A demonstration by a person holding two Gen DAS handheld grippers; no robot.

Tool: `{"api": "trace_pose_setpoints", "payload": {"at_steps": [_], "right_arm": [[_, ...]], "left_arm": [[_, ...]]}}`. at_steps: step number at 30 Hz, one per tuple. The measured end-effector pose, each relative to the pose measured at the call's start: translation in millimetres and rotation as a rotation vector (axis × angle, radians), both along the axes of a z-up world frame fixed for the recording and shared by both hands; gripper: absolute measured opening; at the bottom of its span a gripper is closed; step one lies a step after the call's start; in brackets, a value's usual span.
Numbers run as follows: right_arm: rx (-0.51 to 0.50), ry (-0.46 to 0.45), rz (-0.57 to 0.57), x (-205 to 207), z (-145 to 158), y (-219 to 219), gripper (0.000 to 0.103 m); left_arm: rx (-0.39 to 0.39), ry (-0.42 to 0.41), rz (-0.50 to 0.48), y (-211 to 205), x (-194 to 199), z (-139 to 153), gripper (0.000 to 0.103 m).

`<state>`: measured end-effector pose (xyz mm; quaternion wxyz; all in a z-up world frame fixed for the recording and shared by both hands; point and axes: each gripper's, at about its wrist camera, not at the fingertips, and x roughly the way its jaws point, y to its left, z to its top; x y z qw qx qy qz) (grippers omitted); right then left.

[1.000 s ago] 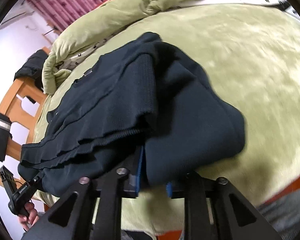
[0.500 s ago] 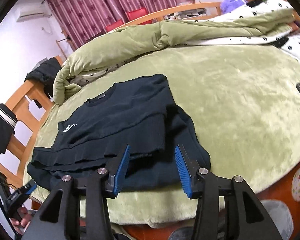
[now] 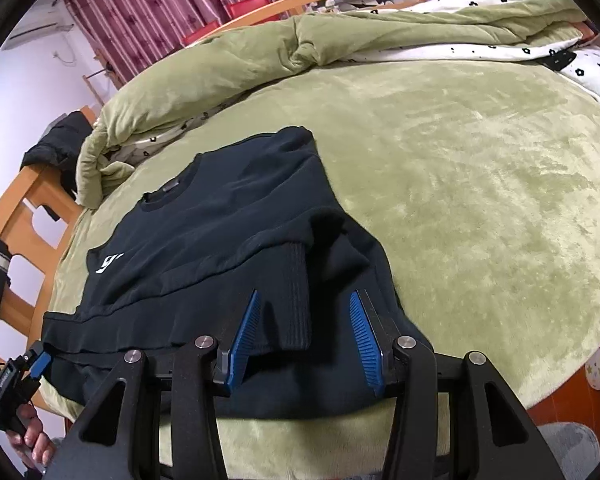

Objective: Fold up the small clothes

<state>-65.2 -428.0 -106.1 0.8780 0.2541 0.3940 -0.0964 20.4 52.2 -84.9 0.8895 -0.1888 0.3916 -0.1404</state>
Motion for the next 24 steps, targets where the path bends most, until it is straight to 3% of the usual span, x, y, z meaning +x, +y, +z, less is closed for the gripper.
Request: {"api": "trace_pose_setpoints", "payload": {"at_steps": [3,4,6,7,10,14,17,24], "right_arm": [[0.013,0.030,0.021,14.9,-7.4,1.2,0.046],[0.021,0.041,0.032,20.0,-9.7,1.9,0.042],[0.055,0.048,0.058,28.5,-11.4,3.3,0.020],[0.054,0.050,0.055,30.5,-10.0,3.6,0.018],[0.053,0.004,0.085,34.1,5.5,5.0,0.012],[0.093,-0.075,0.145,40.6,33.2,5.1,0.011],[0.124,-0.109,0.163,53.6,48.8,4.3,0.011],[0.082,-0.035,0.149,76.7,43.1,0.0,0.014]], "left_arm": [[-0.012,0.030,0.014,1.1,7.6,-3.7,0.052],[-0.021,0.038,0.015,1.5,9.7,-4.2,0.043],[-0.037,0.040,0.012,1.8,13.4,-2.1,0.028],[-0.036,0.032,0.013,1.6,14.5,0.2,0.015],[-0.036,-0.019,0.012,2.5,18.5,14.4,0.004],[-0.049,-0.087,0.041,7.1,28.3,36.0,0.002],[-0.042,-0.092,0.065,9.0,40.4,45.2,0.002],[-0.056,-0.010,0.055,21.0,51.0,30.6,0.002]]}}
